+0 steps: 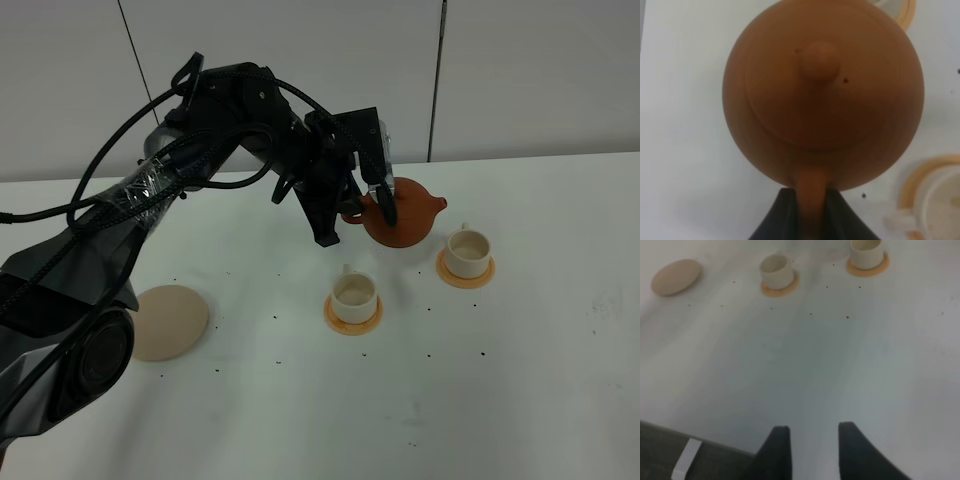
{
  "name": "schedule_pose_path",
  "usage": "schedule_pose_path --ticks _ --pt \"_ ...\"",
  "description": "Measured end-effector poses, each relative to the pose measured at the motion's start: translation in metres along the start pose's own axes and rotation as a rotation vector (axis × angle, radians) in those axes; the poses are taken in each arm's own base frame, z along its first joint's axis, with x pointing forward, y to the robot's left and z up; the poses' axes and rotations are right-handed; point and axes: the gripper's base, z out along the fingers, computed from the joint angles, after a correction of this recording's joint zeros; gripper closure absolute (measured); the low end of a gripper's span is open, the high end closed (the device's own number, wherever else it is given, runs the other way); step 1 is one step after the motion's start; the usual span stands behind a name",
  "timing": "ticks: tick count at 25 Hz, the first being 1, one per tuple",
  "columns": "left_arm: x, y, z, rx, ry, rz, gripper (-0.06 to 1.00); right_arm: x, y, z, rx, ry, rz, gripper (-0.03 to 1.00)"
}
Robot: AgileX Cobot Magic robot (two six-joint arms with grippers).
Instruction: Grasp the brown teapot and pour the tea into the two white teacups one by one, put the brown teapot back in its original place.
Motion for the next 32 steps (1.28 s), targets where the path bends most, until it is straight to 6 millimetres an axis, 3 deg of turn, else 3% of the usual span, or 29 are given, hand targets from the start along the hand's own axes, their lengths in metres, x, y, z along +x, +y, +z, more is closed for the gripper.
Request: schedule_pose_path --ticks 32 --pt "-0.0068 0.0069 0.0089 -0.118 -0.024 0.024 0.77 0.0000 0.0000 0.0000 0.000 0.000 0.000 0.74"
